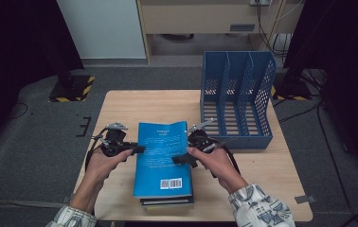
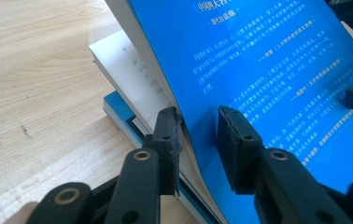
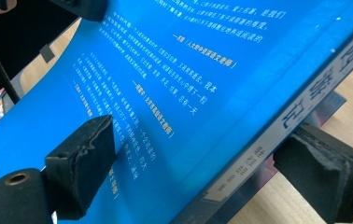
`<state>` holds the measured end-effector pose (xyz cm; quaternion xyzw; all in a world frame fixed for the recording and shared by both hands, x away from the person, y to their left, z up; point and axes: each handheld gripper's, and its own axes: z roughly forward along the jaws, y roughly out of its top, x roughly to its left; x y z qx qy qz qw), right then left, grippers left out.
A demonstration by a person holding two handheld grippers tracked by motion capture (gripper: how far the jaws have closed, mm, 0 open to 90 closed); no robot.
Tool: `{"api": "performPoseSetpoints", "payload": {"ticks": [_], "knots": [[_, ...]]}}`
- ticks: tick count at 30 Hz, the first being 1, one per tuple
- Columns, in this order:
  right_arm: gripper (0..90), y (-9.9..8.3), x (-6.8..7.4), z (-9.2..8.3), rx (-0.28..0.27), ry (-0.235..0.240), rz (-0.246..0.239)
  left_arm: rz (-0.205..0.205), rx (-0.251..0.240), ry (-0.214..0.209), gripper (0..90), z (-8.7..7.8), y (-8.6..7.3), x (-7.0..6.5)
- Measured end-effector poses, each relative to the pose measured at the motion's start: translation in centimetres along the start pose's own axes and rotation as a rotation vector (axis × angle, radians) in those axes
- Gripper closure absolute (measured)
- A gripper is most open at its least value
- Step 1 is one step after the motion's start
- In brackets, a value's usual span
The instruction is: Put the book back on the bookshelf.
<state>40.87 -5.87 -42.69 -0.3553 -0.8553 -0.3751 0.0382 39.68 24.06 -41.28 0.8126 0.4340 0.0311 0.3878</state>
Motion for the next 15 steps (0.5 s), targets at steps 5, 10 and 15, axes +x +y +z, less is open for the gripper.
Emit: {"api": "performPoseSetpoints", "payload": {"ticks": [5,10,15], "knots": [[14.9,0.46,-0.07,-0.05,-0.010,-0.005,-0.007,0.003,-0.018,-0.004,71.7,-0.65,0.51,0.00],[15.2,0.71,-0.21,0.06,-0.013,-0.009,-0.006,0.006,-0.016,-0.008,72.4,-0.80,0.79,0.10],[16.7,0.97,-0.23,-0.08,-0.012,-0.005,-0.001,0.009,-0.010,-0.012,72.5,-0.79,0.72,0.27]]}}
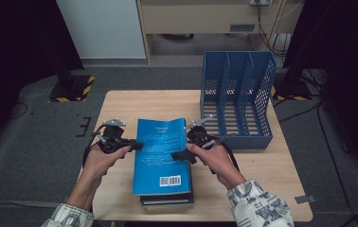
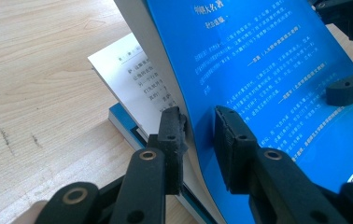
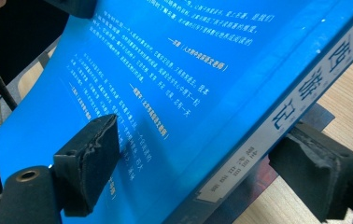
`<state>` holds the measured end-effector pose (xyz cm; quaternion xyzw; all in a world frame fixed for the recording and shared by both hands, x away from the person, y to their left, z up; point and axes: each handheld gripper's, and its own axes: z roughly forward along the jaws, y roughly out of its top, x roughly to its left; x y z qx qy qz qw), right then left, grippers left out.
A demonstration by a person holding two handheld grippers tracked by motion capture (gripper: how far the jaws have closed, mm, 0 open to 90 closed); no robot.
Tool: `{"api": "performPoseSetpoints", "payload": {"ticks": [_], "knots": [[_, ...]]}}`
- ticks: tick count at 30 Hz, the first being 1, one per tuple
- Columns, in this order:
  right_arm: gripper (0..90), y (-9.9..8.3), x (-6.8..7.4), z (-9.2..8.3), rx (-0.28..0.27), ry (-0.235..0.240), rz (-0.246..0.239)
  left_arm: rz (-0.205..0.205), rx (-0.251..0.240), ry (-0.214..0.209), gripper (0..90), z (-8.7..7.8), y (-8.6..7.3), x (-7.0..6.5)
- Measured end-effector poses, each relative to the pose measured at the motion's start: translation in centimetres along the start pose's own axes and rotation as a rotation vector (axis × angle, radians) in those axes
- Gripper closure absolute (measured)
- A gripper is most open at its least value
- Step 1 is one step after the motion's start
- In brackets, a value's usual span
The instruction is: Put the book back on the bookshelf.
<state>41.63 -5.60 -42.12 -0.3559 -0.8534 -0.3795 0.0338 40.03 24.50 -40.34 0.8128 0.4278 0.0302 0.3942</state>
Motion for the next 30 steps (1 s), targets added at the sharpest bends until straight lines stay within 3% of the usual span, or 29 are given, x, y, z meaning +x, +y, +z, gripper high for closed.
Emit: {"api": "performPoseSetpoints", "payload": {"ticks": [17,24,30], "knots": [[26.9,2.4,0.6,-1.1,-0.059,-0.020,-0.039,0.023,-0.021,0.017,74.2,-1.2,0.6,-0.2],[30.1,2.9,0.8,-1.0,-0.041,-0.036,-0.011,0.017,-0.033,0.012,74.6,-1.6,0.5,-0.3],[35.6,3.3,0.8,-1.4,-0.058,-0.031,0.001,0.021,-0.035,0.020,75.0,-1.9,0.7,-0.2]]}}
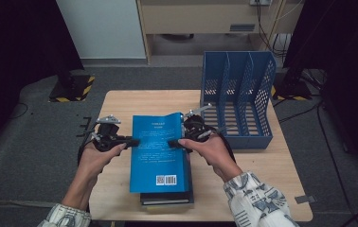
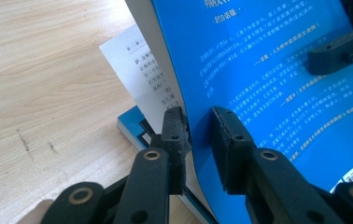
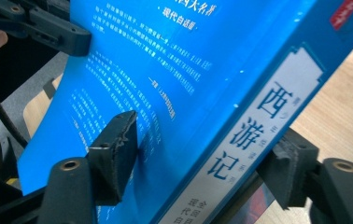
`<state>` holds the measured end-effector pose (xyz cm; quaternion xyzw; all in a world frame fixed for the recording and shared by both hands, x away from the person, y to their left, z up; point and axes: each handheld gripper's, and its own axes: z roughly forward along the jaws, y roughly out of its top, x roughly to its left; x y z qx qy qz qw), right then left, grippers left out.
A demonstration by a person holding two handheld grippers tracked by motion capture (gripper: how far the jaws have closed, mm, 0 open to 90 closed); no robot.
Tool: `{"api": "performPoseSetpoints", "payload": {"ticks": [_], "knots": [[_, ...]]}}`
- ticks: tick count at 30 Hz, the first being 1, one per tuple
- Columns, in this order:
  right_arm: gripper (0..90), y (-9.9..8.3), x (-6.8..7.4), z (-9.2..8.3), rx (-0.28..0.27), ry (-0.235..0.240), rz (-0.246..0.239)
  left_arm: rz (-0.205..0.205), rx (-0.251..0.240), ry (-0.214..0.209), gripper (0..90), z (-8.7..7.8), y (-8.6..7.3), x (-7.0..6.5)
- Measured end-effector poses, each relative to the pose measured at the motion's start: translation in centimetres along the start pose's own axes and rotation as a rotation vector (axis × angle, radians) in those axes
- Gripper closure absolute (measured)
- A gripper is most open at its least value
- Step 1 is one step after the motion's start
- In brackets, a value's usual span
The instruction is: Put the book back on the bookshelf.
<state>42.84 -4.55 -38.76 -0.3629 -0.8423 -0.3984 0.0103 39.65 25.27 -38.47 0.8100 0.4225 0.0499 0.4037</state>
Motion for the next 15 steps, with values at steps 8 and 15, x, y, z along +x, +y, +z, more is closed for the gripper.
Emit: {"api": "performPoseSetpoints", "payload": {"ticks": [8,15], "knots": [[40.9,1.0,0.4,-0.9,-0.026,-0.009,-0.021,0.012,-0.015,0.004,75.5,-0.7,0.8,-0.1],[44.8,1.9,0.8,-1.8,-0.055,-0.027,-0.044,0.034,-0.025,0.019,76.0,-1.3,1.8,-0.3]]}}
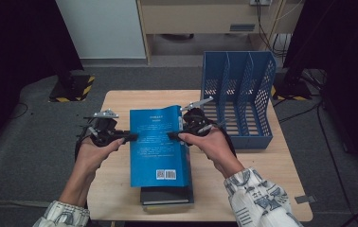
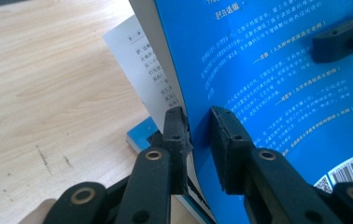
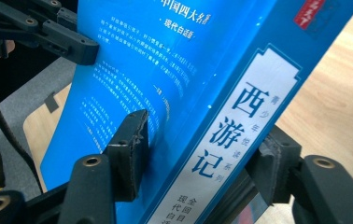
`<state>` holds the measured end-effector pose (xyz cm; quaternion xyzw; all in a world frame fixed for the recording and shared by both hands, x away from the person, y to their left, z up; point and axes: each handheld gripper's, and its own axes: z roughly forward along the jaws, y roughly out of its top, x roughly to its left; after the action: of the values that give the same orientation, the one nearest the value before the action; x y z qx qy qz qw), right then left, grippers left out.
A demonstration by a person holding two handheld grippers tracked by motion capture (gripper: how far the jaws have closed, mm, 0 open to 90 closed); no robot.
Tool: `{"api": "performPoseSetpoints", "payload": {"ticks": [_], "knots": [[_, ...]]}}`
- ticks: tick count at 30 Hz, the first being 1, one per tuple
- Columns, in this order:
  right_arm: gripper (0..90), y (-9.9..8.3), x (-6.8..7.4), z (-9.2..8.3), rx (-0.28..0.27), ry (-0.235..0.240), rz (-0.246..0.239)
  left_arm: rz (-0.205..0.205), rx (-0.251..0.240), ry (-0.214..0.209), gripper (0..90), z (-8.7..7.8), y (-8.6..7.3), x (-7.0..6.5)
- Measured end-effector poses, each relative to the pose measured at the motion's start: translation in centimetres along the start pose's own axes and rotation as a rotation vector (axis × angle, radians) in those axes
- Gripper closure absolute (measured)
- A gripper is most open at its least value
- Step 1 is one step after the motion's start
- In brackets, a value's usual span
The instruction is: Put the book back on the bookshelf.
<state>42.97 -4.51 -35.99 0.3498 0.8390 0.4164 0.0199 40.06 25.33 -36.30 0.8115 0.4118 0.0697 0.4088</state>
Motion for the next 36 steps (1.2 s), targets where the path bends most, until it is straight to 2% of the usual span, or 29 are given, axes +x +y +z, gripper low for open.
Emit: {"api": "performPoseSetpoints", "payload": {"ticks": [7,16,18,23,25,30,34,36], "knots": [[47.3,0.9,0.0,-0.6,-0.033,-0.035,-0.018,0.014,-0.023,0.009,76.4,-0.3,1.1,-0.1],[46.7,1.3,0.0,-1.0,-0.050,-0.040,-0.024,0.024,-0.029,-0.010,76.5,-0.3,1.1,-0.6],[47.3,1.4,-0.1,-1.0,-0.050,-0.044,-0.030,0.030,-0.025,-0.003,76.5,-0.2,1.3,-0.7],[48.9,1.7,-0.3,-1.1,-0.064,-0.045,-0.030,0.036,-0.039,0.002,76.5,-0.2,1.7,-0.4],[50.0,2.2,-0.3,-1.2,-0.087,-0.064,-0.044,0.042,-0.046,0.008,76.6,-0.3,2.3,-0.2],[52.0,3.5,-0.3,-1.4,-0.106,-0.093,-0.069,0.044,-0.055,0.017,77.0,-0.4,3.3,0.3],[53.3,4.3,-0.7,-1.2,-0.128,-0.118,-0.068,0.032,-0.074,0.019,77.1,0.0,4.1,1.1],[53.6,4.5,-1.0,-1.1,-0.141,-0.125,-0.064,0.043,-0.077,0.023,77.0,0.1,4.3,1.3]]}}
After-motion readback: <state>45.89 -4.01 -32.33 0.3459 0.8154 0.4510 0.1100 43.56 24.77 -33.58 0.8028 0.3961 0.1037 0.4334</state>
